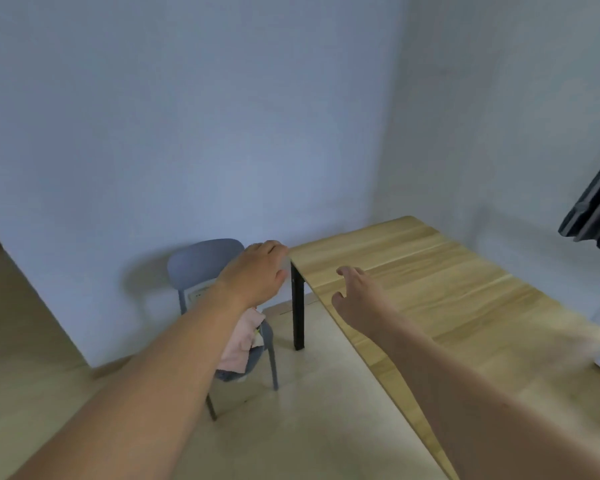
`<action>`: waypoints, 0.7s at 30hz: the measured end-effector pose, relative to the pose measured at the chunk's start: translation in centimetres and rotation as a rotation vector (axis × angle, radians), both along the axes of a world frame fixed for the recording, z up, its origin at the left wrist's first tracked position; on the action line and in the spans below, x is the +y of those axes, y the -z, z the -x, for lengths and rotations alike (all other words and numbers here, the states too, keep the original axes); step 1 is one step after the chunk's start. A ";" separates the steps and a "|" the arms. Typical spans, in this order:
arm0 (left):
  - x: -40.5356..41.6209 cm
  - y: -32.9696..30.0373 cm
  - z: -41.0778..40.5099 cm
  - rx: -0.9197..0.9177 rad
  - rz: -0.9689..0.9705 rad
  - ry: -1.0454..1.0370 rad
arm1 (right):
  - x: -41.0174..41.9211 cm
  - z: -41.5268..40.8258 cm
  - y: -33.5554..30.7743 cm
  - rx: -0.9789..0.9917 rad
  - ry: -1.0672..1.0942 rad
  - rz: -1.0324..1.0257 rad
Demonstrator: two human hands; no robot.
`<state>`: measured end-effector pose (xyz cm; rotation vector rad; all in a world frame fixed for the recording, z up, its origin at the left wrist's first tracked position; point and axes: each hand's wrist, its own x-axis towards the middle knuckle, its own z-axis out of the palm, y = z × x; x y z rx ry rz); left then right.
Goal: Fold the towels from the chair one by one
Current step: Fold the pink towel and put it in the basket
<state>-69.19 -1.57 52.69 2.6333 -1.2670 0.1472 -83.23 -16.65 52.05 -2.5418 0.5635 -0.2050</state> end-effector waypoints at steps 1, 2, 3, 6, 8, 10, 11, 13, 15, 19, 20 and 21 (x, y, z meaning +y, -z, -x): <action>1.6 0.4 -2.0 0.003 0.000 -0.015 | 1.5 -2.0 0.1 0.000 -0.008 -0.001; 3.3 0.9 -4.0 0.011 0.007 -0.033 | 3.0 -4.1 0.3 -0.002 -0.010 -0.003; 4.9 1.2 -6.1 0.022 0.017 -0.052 | 4.5 -6.2 0.4 -0.006 -0.009 -0.005; 9.5 2.2 -12.5 0.074 0.028 -0.087 | 8.8 -12.3 0.9 0.001 -0.001 -0.024; 11.8 2.7 -16.3 0.114 0.031 -0.105 | 11.1 -15.7 1.5 0.026 -0.005 -0.046; 13.5 3.1 -19.9 0.170 0.033 -0.137 | 12.6 -18.7 1.7 0.055 0.005 -0.065; 14.1 3.2 -22.1 0.185 0.031 -0.145 | 12.9 -20.5 1.7 0.063 0.024 -0.067; 14.4 3.4 -24.3 0.198 0.034 -0.149 | 12.6 -22.1 1.5 0.076 0.051 -0.062; 14.3 3.5 -26.8 0.200 0.036 -0.136 | 12.1 -24.6 2.0 0.085 0.092 -0.077; 14.0 5.0 -31.0 0.212 0.005 -0.093 | 12.3 -30.3 3.6 0.111 0.095 -0.136; 14.1 5.3 -32.1 0.219 -0.020 -0.071 | 12.7 -31.9 4.0 0.114 0.077 -0.153; 14.1 5.6 -33.3 0.224 -0.041 -0.052 | 13.3 -33.5 4.3 0.116 0.059 -0.168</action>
